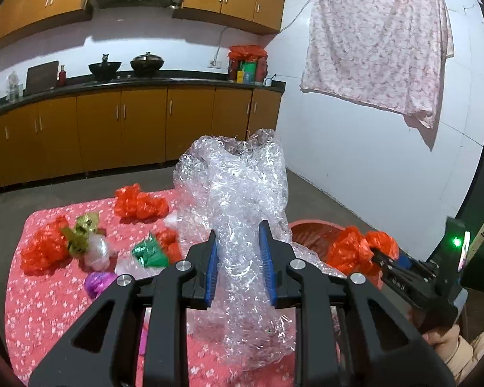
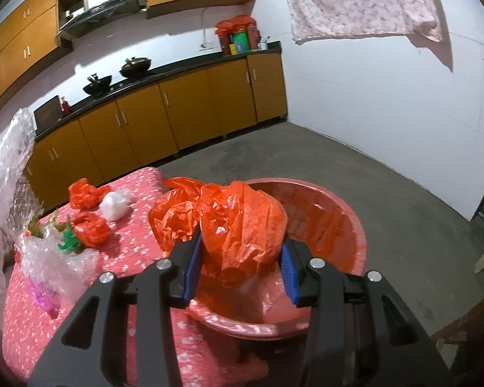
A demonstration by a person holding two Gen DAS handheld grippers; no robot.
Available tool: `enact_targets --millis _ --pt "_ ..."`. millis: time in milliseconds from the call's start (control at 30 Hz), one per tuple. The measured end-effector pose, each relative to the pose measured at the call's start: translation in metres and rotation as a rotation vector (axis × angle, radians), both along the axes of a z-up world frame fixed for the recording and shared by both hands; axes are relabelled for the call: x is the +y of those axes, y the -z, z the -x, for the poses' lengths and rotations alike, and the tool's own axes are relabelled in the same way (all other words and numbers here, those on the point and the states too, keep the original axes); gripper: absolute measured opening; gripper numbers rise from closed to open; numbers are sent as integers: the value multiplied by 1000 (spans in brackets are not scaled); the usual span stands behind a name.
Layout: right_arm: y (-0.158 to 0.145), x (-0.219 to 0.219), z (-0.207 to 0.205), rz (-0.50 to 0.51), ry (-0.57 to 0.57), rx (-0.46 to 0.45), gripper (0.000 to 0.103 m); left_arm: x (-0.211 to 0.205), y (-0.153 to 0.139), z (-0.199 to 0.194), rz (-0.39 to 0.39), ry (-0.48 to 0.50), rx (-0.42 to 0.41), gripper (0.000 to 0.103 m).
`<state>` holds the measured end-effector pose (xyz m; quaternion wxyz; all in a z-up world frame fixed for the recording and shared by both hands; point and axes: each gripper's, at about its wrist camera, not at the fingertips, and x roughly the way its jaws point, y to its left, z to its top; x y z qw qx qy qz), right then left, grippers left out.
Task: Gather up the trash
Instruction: 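Carry both items to the orange basket and open both tools to drop them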
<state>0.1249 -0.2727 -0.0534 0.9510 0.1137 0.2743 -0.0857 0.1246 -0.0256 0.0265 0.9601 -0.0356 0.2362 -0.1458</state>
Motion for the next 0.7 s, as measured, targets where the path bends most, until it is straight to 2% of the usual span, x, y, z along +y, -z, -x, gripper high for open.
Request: enact_targets --millis 200,333,700 --pt "6 -15 -2 -14 34 7 42 -8 -14 -21 -5 11 -19 24" --pt "8 -20 -4 -12 44 9 42 -20 -13 -30 26 27 1 24" --pt "2 -41 -9 -6 90 -1 42 -89 26 -47 -38 146 97 24"
